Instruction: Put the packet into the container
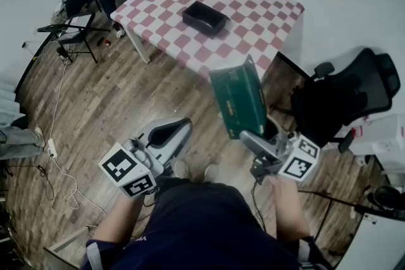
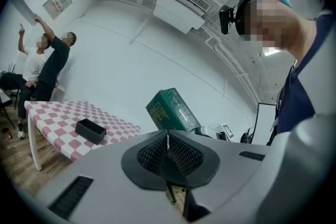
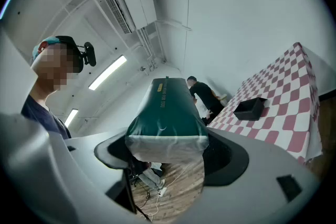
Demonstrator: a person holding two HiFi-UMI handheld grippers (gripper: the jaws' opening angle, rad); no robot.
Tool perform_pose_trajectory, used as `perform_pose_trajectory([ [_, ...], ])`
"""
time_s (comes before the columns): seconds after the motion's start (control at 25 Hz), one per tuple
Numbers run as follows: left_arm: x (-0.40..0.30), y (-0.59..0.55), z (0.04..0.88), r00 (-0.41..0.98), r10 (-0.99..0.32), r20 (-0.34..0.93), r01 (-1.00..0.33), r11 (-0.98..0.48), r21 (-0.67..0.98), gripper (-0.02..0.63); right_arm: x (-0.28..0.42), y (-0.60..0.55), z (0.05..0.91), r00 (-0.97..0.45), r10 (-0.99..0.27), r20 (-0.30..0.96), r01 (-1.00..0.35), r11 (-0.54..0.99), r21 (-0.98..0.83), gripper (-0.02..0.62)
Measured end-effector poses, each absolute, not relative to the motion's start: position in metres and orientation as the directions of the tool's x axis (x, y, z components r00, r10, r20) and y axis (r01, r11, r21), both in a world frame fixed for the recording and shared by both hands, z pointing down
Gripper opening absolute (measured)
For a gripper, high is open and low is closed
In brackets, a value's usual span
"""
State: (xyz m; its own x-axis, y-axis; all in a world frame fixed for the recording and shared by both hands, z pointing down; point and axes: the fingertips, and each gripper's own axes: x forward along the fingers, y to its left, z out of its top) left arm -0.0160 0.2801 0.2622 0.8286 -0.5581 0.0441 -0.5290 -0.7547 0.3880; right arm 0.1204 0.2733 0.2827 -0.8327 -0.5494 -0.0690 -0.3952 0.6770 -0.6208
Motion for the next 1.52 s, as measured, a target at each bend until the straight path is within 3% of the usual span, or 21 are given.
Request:
perform_pose_trajectory([
  [0.68, 0.014, 0.295, 0.273, 0.803, -0.593, 0.056, -0.561, -0.721, 0.406, 0.034, 0.155, 0.28, 0.294, -0.841, -0.54, -0.039, -0.394, 0.66, -0.64, 0.396],
  [1.16, 0.052, 0.295, 0.269, 0.78, -0.624, 0.055, -0.595, -0.71, 0.376, 0.034, 0.195, 0.278, 0.293, -0.829, -0.555, 0.074, -0.521, 0.716, -0.465, 0.396],
  [1.52, 0.054, 0.261, 0.283, 0.77, -0.636, 0.055, -0.604, -0.699, 0.381, 0.034, 0.191, 0.244, 0.313, -0.84, -0.53, 0.12, -0.522, 0.727, -0.446, 0.396],
])
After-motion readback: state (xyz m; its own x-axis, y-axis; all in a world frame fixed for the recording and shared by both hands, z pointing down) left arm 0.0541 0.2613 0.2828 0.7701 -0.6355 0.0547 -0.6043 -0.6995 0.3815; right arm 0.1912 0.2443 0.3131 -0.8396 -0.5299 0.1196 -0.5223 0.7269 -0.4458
